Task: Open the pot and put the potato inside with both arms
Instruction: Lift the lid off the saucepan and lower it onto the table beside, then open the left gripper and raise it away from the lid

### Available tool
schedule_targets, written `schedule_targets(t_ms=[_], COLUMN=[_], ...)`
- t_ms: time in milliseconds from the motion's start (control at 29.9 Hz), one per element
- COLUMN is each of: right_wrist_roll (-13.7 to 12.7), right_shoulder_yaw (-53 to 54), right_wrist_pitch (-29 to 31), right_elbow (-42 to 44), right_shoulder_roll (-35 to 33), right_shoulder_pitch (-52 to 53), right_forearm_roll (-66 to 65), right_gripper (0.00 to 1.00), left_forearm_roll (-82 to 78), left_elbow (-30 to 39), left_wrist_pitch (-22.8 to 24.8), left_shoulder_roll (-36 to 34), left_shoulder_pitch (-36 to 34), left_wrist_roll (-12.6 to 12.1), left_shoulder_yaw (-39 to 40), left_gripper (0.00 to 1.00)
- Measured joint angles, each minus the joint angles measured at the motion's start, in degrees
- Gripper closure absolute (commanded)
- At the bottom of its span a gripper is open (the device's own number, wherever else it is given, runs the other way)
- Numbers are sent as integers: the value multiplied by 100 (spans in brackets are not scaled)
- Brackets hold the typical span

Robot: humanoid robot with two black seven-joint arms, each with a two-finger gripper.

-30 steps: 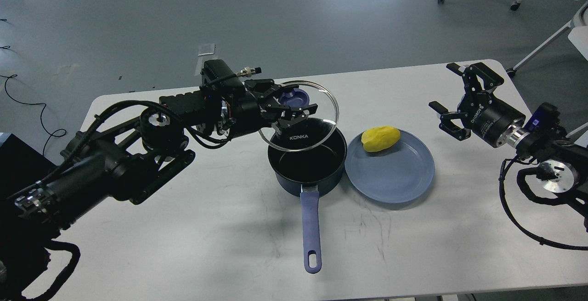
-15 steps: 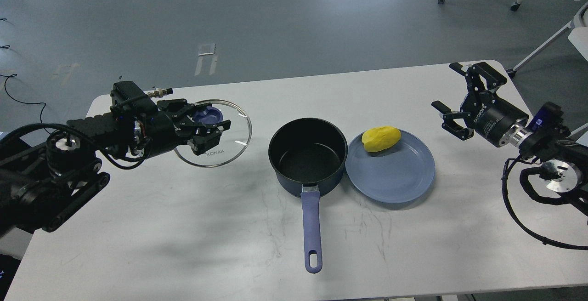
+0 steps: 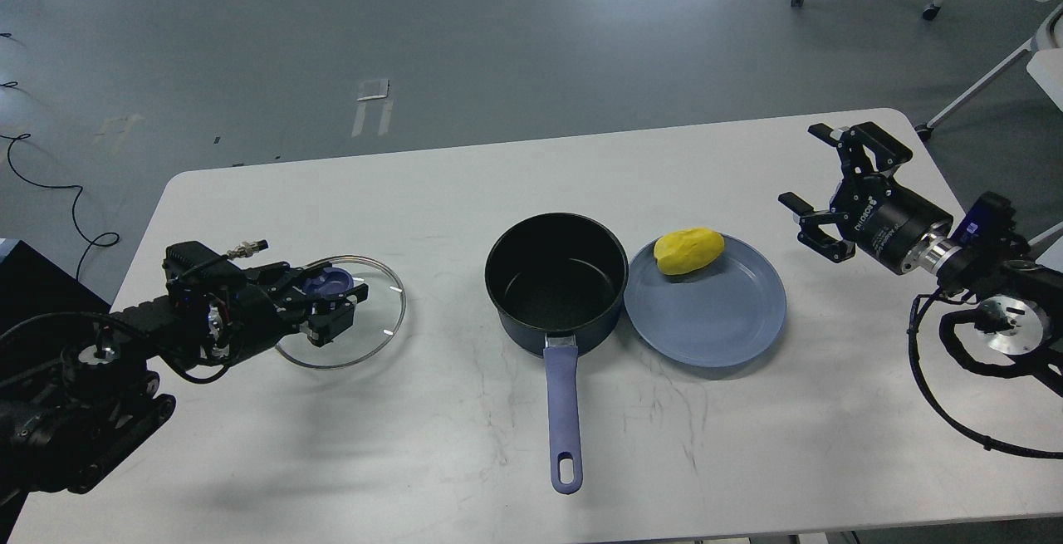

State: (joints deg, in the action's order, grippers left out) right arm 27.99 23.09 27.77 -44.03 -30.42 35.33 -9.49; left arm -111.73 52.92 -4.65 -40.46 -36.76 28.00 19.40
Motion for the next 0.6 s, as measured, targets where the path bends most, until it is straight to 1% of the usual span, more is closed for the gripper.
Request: schedule_targets(t_ms=[167, 402, 435, 502, 536, 603], right_wrist_roll=[0, 0, 0, 0, 0, 0], right_shoulder_yaw=[-6, -7, -7, -7, -7, -7], right_wrist_pitch=[0, 3, 4, 7, 7, 7], right_elbow=[-2, -17, -17, -18, -18, -18], right_shoulder_roll=[0, -31, -31, -34, -35, -35], right_shoulder_pitch=[0, 3, 3, 3, 3, 3], right_forearm_roll=[0, 0, 0, 0, 0, 0], right_gripper=[0, 0, 0, 0, 0, 0], left_forearm_roll=[117, 217, 220, 221, 226, 255], left_elbow=[-195, -434, -455, -486, -496, -505], left_wrist_pitch=[-144, -309, -314, -316, -317, -317], left_shoulder_roll=[89, 211, 219, 229, 234, 238], left_shoulder_pitch=[158, 262, 276, 299, 308, 315], left_wrist_roll=[0, 0, 0, 0, 0, 0], left_shoulder_yaw=[-5, -10, -10, -10, -10, -10], left_gripper=[35, 25, 22, 14, 6, 3])
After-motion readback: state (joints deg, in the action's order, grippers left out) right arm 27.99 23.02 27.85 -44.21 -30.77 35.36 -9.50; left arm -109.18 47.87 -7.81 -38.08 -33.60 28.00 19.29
